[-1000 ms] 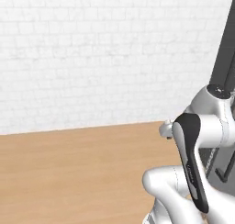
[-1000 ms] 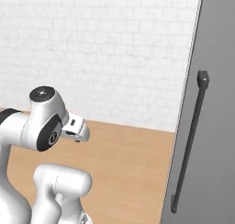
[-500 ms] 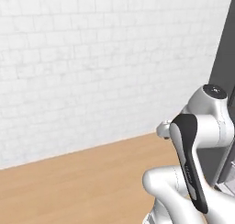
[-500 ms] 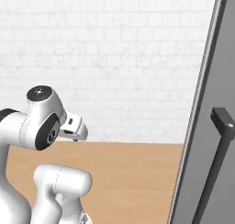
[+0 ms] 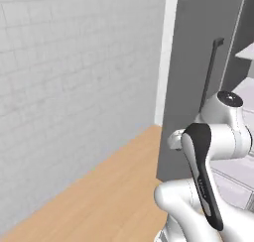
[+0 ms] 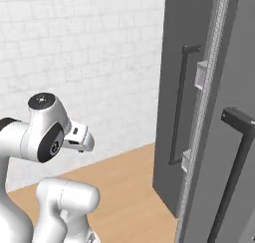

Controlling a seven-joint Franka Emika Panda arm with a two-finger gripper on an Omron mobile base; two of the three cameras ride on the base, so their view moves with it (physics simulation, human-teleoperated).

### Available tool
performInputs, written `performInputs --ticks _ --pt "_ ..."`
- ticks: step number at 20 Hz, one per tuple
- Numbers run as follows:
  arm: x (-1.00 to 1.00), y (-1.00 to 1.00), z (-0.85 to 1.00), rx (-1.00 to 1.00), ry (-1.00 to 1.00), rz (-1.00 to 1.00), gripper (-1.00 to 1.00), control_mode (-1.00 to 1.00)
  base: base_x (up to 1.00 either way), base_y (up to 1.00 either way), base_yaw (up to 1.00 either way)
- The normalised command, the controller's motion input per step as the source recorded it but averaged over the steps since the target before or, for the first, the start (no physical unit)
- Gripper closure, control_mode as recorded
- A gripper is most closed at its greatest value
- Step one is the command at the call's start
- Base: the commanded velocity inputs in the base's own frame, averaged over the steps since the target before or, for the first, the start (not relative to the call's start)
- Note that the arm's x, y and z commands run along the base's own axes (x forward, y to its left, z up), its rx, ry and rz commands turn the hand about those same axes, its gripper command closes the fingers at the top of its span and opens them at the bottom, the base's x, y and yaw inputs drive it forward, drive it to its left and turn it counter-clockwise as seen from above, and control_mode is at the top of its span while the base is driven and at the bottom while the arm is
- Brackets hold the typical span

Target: Place one garlic and one fish in each tupperware on the nearby counter, to pack two identical lunches.

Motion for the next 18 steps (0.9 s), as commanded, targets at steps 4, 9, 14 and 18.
performInputs --ticks 4,9,14,18 --pt "0.0 0.0 0.0 0.0 0.0 0.0 -1.0 1.0 0.32 0.23 -0.89" --pt "0.0 0.0 0.0 0.0 0.0 0.0 -1.0 1.0 0.45 0.82 -0.63" --pt "0.0 0.0 0.0 0.0 0.0 0.0 -1.0 1.0 0.49 0.53 -0.71" --pt "0.0 0.0 0.0 0.0 0.0 0.0 -1.0 1.0 0.36 0.19 -0.78"
